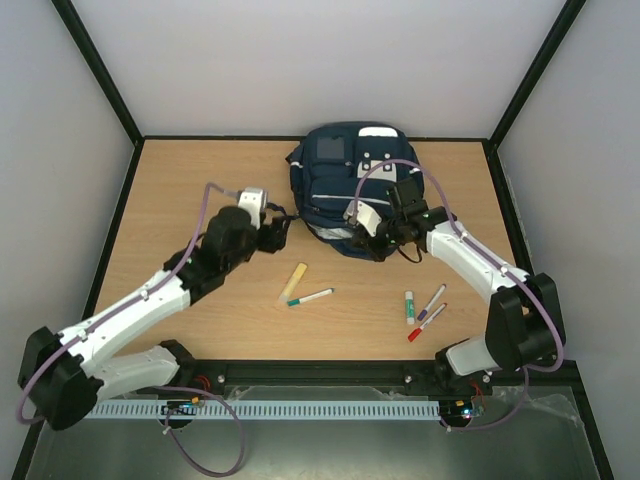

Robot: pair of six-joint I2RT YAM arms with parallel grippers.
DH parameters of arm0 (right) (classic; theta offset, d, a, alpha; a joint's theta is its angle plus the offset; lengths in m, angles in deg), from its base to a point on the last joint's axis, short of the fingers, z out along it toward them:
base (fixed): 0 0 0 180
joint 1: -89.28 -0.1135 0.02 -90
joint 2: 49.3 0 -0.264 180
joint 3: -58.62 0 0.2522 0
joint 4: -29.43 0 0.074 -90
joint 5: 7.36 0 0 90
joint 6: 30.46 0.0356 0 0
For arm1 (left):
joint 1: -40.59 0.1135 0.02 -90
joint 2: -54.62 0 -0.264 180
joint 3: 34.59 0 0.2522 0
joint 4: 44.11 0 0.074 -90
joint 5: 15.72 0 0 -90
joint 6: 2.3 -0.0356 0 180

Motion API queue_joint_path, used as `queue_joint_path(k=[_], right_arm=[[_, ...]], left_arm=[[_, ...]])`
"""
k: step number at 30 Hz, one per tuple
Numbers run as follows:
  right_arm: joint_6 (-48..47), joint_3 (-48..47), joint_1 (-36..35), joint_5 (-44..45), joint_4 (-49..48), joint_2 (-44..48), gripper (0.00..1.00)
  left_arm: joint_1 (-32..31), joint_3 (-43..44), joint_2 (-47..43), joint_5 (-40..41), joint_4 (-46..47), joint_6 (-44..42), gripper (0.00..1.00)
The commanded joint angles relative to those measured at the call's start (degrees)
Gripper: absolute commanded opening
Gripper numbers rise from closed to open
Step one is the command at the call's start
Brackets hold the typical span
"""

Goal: Pack the student bag
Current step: Adjust the student bag at the center of the board.

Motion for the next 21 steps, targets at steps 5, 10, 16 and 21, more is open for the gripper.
queue_joint_path(k=[5,10,16,21], right_arm=[[4.2,-6.9,4.5,-17.8,8.9,-0.3,0.01],[-8.6,-17.3,8.2,-25.2,32.3,-5.7,0.01],[-6.7,-10.0,8.2,-20.9,26.8,0.3,0.01],[-7.8,-6.5,8.2,-18.4,25.8,4.8,0.01]], left_arm=[[0.0,-23.0,-8.2,-11.9,13.3,11.0,0.58],[-1.5,-25.4,-8.0,-16.6,20.2,2.9,0.58],[-8.5,-27.4,-6.0,-13.5,32.1,-16.0,0.56],[-12.7,-28.6,0.2,-11.2,41.6,-29.8,0.58]])
